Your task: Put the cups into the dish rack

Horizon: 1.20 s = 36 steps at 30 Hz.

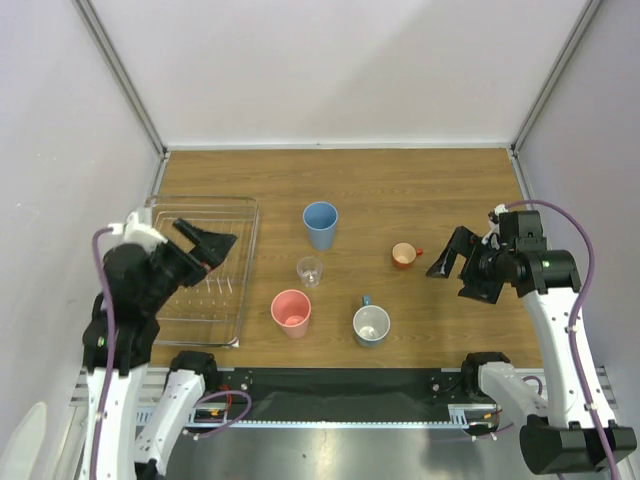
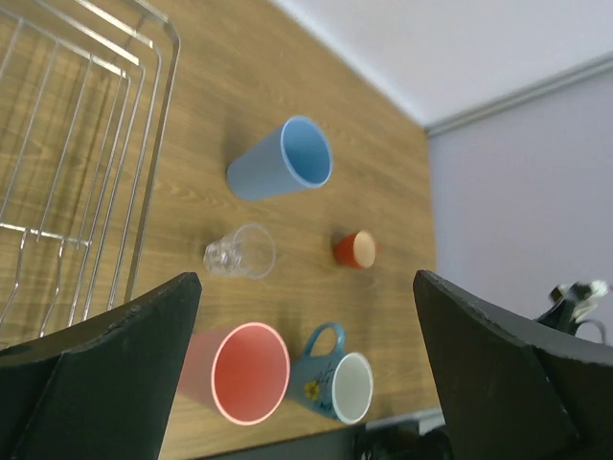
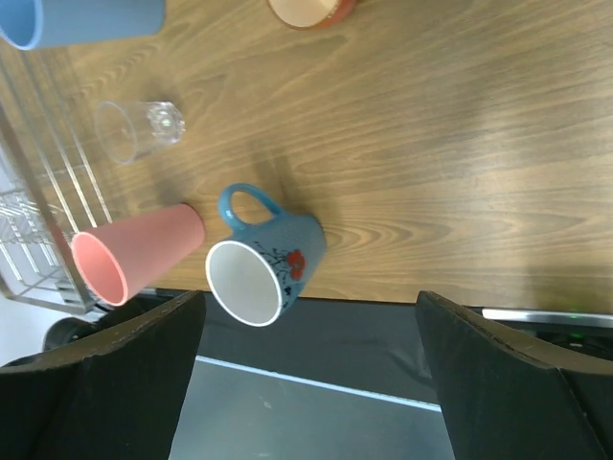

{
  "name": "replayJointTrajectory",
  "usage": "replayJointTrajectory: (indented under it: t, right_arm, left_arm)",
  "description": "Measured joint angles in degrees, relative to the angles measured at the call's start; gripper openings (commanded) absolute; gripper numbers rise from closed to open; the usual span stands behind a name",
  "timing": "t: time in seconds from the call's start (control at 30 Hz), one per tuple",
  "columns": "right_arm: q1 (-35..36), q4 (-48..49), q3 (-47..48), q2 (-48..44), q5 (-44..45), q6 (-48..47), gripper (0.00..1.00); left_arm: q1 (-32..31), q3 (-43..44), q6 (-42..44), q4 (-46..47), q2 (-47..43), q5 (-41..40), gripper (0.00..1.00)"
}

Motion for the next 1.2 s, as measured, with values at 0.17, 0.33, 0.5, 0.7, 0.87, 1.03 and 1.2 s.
replayJointTrajectory:
  t: [0.17, 0.33, 0.5, 0.7, 0.87, 1.03, 1.2]
  right_arm:
    - [0.0, 0.0, 0.0, 2.5, 0.1, -2.6, 1.00]
    - [0.7, 0.9, 0.6, 3.0, -2.7, -4.5, 1.00]
    - [1.3, 1.5, 0.7, 3.2, -4.9, -5.2, 0.99]
    - [1.9, 1.6, 0.7, 3.2, -6.9, -5.8, 0.99]
    - [2.1, 1.6, 0.7, 3.2, -8.4, -5.8, 0.99]
    - [3.9, 1.7, 0.7, 3.3, -8.4, -5.2, 0.90]
    - [14.2, 2.2, 0.9, 5.8, -4.4, -2.2, 0.84]
  left_arm:
    - [0.0, 1.4, 3.4, -2.4, 9.2, 3.7, 0.97]
    - [-1.3, 3.8, 6.0, -5.5, 14.6, 3.4, 0.93]
    - [-15.0, 9.7, 6.9, -7.6, 20.4, -2.5, 0.93]
    - [-30.6, 15.0, 6.9, -9.9, 31.1, -12.9, 0.91]
    - [-36.5, 15.1, 6.9, -12.0, 36.6, -17.0, 0.89]
    - [-37.9, 17.3, 7.0, -13.0, 38.6, -19.0, 0.90]
    - [-38.0, 20.0, 7.3, -13.4, 38.2, -20.5, 0.92]
